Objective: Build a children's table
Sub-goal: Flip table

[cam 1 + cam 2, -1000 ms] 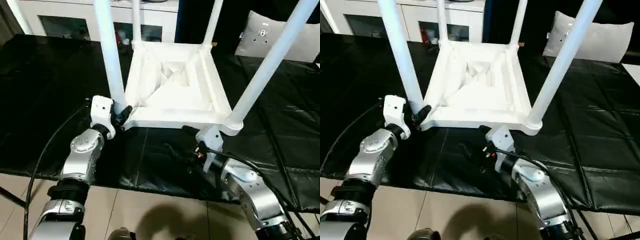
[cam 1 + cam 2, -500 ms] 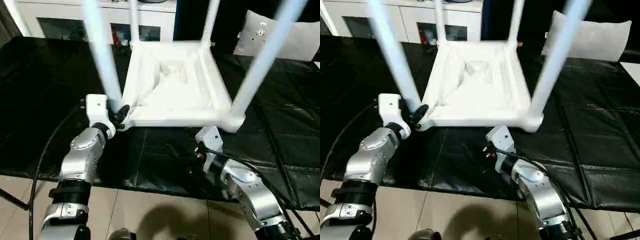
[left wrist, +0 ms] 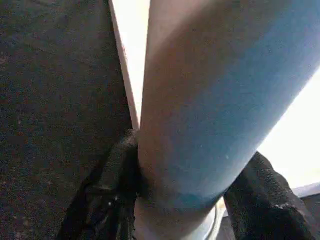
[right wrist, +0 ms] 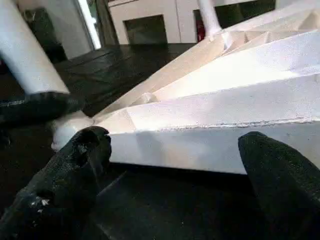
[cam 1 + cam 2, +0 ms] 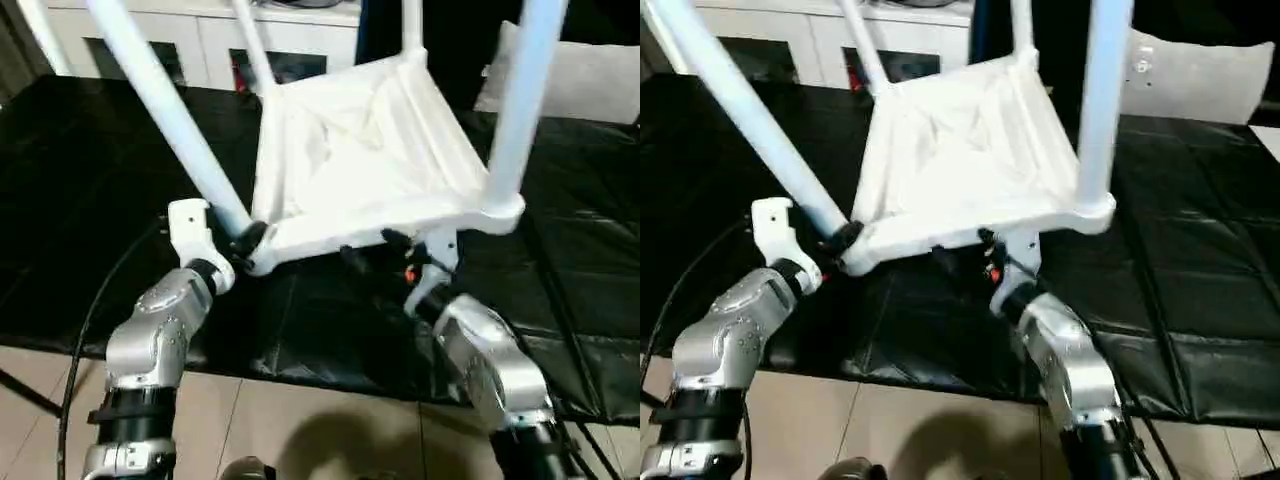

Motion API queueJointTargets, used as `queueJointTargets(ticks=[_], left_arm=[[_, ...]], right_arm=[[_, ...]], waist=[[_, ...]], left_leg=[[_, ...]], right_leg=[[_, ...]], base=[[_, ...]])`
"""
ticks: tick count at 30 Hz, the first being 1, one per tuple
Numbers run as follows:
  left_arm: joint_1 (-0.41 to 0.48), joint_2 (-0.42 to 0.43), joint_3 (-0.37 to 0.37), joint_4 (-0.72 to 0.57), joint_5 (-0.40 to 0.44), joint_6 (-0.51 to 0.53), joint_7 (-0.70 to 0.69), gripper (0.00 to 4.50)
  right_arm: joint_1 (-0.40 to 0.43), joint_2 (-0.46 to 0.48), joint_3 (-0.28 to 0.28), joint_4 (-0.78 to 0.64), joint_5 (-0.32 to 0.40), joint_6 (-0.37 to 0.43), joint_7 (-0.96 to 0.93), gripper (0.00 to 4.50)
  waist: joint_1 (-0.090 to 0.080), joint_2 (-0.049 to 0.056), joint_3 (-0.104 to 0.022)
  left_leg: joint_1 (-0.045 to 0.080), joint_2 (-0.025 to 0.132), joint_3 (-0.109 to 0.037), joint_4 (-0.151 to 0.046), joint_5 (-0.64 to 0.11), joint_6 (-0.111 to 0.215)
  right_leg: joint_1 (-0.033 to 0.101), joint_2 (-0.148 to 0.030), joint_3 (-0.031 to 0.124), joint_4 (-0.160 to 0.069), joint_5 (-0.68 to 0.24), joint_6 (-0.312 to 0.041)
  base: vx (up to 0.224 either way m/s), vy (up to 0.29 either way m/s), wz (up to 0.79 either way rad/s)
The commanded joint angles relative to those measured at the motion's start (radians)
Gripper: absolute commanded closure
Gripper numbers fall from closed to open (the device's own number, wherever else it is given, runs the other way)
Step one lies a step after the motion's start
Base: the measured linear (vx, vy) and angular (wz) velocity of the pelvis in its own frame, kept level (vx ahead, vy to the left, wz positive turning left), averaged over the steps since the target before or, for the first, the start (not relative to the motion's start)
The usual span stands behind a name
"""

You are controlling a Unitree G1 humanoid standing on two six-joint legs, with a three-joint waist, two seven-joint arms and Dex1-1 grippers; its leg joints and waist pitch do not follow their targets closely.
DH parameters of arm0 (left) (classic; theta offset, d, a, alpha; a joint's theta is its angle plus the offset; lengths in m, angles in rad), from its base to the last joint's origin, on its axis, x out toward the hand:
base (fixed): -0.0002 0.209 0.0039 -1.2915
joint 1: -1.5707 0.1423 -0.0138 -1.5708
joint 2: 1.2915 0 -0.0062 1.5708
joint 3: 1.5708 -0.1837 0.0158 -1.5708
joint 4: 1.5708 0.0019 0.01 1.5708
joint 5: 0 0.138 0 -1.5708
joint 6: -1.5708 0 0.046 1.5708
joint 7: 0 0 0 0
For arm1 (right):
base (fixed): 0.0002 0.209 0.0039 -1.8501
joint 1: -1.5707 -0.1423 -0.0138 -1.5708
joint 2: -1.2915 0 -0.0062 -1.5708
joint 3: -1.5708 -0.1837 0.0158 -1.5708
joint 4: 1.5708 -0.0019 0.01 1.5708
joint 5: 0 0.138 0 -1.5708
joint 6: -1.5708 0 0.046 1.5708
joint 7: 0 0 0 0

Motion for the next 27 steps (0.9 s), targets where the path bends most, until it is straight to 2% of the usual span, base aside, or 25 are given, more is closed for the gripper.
queueJointTargets(ticks=[1,5,8,10,12,15,16,17,20,21,24,25,27], left_arm=[[0.036,-0.043,-0.007,0.036,-0.090,0.086,-0.023,2.45],[0.033,-0.054,0.011,0.026,-0.085,0.098,-0.001,2.45],[0.029,-0.061,0.026,0.021,-0.081,0.104,0.020,2.45],[0.026,-0.063,0.031,0.022,-0.080,0.108,0.025,2.45],[0.026,-0.063,0.033,0.021,-0.079,0.109,0.027,2.45],[0.026,-0.063,0.031,0.017,-0.077,0.118,0.020,2.45],[0.028,-0.063,0.028,0.015,-0.077,0.122,0.014,2.45],[0.032,-0.063,0.023,0.009,-0.077,0.131,0.005,2.45],[0.039,-0.061,0.015,0.002,-0.082,0.143,-0.006,2.45],[0.039,-0.062,0.013,0.001,-0.084,0.146,-0.007,2.45],[0.039,-0.065,0.014,-0.003,-0.086,0.150,-0.009,2.45],[0.040,-0.067,0.011,-0.007,-0.090,0.156,-0.014,2.45],[0.040,-0.068,0.009,-0.010,-0.091,0.160,-0.018,2.45]], right_arm=[[-0.021,0.006,-0.025,0.025,0.027,0.041,-0.009,0.00],[-0.015,0.008,-0.028,-0.001,0.058,0.097,0.010,0.00],[0.018,0.003,-0.031,-0.043,0.106,0.162,0.020,0.00],[0.040,-0.004,-0.035,-0.062,0.116,0.187,0.021,0.00],[0.047,-0.005,-0.037,-0.066,0.117,0.189,0.021,0.00],[0.046,0.017,-0.080,-0.069,0.140,0.165,-0.003,0.00],[0.037,0.027,-0.096,-0.066,0.152,0.156,-0.012,0.00],[0.016,0.047,-0.125,-0.056,0.175,0.140,-0.029,0.00],[-0.025,0.078,-0.167,-0.020,0.210,0.116,-0.056,0.00],[-0.045,0.087,-0.180,0.011,0.215,0.107,-0.069,0.00],[-0.070,0.099,-0.194,0.058,0.215,0.095,-0.079,0.00],[-0.102,0.118,-0.220,0.121,0.221,0.075,-0.095,0.00],[-0.121,0.130,-0.237,0.153,0.232,0.066,-0.104,0.00]], waist=[[0.002,-0.011,-0.060],[0.002,-0.012,-0.059],[0.005,-0.011,-0.063],[0.009,-0.007,-0.063],[0.009,-0.007,-0.063],[0.008,-0.009,-0.059],[0.008,-0.003,-0.059],[0.006,-0.007,-0.058],[0.004,-0.004,-0.059],[0.002,-0.006,-0.060],[0.001,-0.007,-0.063],[-0.001,-0.005,-0.064],[-0.004,-0.006,-0.060]], left_leg=[[0.005,0.064,-0.023,-0.073,-0.162,0.049],[0.005,0.063,-0.022,-0.074,-0.161,0.047],[0.002,0.063,-0.022,-0.072,-0.131,0.054],[0.003,0.064,-0.022,-0.072,-0.124,0.059],[0.003,0.066,-0.023,-0.074,-0.128,0.057],[0.004,0.065,-0.023,-0.077,-0.162,0.046],[0.004,0.065,-0.024,-0.077,-0.166,0.043],[0.005,0.065,-0.023,-0.077,-0.173,0.042],[0.006,0.065,-0.024,-0.079,-0.171,0.040],[0.002,0.063,-0.024,-0.079,-0.162,0.039],[0.002,0.062,-0.021,-0.076,-0.148,0.041],[0.001,0.061,-0.021,-0.076,-0.144,0.043],[0.000,0.061,-0.021,-0.078,-0.159,0.044]], right_leg=[[0.038,-0.124,0.067,-0.099,-0.266,-0.130],[0.037,-0.124,0.068,-0.102,-0.275,-0.121],[0.040,-0.123,0.068,-0.099,-0.229,-0.126],[0.038,-0.123,0.067,-0.097,-0.204,-0.129],[0.038,-0.123,0.067,-0.098,-0.205,-0.130],[0.036,-0.125,0.067,-0.105,-0.269,-0.118],[0.035,-0.127,0.068,-0.105,-0.276,-0.118],[0.034,-0.127,0.068,-0.108,-0.290,-0.114],[0.031,-0.125,0.067,-0.107,-0.293,-0.117],[0.036,-0.125,0.067,-0.105,-0.280,-0.117],[0.036,-0.126,0.067,-0.103,-0.253,-0.124],[0.035,-0.127,0.067,-0.104,-0.258,-0.127],[0.036,-0.127,0.066,-0.106,-0.280,-0.126]], base=[[0.000,0.000,0.00],[0.000,0.000,0.00],[0.000,0.000,0.00],[0.000,0.000,0.00],[0.000,0.000,0.00],[0.000,0.000,0.00],[0.000,0.000,0.00],[0.000,0.000,0.00],[0.000,0.000,0.00],[0.000,0.000,0.00],[0.000,0.000,0.00],[0.000,0.000,0.00],[0.000,0.000,0.00]])
